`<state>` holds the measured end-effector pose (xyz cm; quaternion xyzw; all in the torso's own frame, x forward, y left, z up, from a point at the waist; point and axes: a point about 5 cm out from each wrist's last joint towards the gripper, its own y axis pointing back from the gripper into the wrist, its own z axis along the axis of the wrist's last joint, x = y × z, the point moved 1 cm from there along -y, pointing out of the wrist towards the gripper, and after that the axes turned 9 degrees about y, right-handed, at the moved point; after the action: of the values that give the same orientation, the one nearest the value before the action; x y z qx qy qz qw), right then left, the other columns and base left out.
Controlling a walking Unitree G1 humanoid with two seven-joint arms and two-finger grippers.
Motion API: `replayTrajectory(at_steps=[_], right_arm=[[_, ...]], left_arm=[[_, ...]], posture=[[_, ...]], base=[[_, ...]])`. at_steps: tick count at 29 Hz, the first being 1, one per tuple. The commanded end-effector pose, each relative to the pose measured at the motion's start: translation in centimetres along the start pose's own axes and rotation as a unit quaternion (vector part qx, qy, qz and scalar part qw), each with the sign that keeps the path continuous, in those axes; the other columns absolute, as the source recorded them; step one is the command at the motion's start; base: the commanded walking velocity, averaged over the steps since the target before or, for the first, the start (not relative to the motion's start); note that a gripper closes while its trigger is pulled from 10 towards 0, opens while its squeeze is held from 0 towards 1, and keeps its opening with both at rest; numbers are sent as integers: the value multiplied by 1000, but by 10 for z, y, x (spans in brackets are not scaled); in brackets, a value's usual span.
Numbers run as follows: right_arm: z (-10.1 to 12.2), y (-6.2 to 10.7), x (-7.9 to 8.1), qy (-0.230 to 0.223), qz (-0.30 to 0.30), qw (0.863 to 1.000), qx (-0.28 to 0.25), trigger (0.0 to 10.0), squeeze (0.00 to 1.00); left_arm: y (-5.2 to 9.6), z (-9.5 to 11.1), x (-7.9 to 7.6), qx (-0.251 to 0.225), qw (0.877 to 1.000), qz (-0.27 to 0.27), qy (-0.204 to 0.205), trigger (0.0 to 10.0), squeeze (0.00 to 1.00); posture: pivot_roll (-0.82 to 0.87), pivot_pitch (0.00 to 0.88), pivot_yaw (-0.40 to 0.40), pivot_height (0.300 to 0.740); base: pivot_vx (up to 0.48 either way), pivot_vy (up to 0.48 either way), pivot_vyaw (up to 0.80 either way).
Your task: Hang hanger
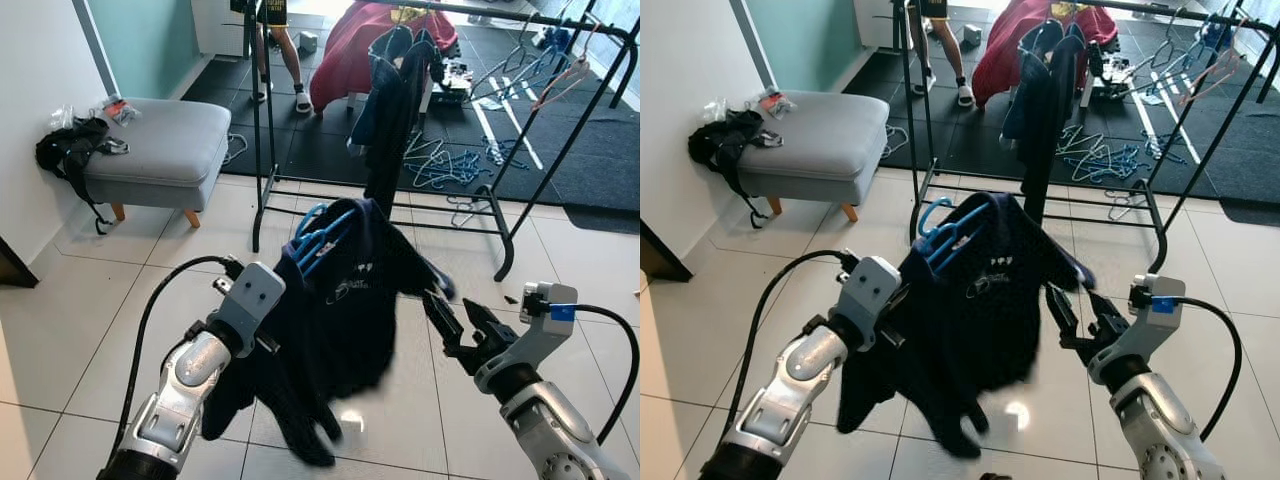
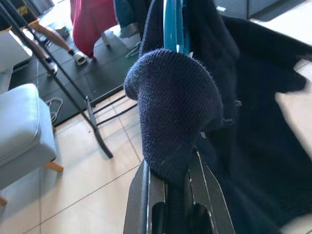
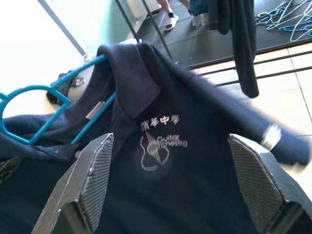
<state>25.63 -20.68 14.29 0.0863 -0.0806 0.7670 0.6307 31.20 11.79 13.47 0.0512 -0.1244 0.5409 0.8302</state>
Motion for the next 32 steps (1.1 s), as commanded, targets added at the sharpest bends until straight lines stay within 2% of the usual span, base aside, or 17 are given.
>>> replayTrajectory(at_steps=[1,7,15,17,20,23,32], right_arm=[[-3,0,-4,-1,-13,1000,1,10000,0],[-3,1,-2,13,-12,1000,-2,10000,0],[-1,6,2,45,-14,999,-10,10000,0],[-1,8,2,50,-16,999,-12,10000,0],[0,8,1,54,-19,998,-14,10000,0],[0,7,1,54,-19,998,-14,10000,0],[-2,3,2,54,-19,998,-10,10000,0]], left_arm=[[-4,15,3,-28,999,17,-2,10000,0],[-3,17,2,-32,999,24,-2,10000,0],[6,11,4,-25,999,43,22,10000,0],[9,9,5,-20,998,50,30,10000,0],[16,4,10,-4,994,82,74,10000,0],[17,3,10,-2,993,86,81,10000,0],[11,9,11,-7,993,85,78,10000,0]], posture=[[-88,172,0,740],[-85,163,4,740],[-88,160,7,740],[-87,159,7,740],[-89,157,6,740],[-89,157,6,740],[-91,161,8,740]], base=[[379,0,0],[383,0,0],[378,0,0],[379,0,0],[379,0,0],[382,0,0],[378,0,-724]])
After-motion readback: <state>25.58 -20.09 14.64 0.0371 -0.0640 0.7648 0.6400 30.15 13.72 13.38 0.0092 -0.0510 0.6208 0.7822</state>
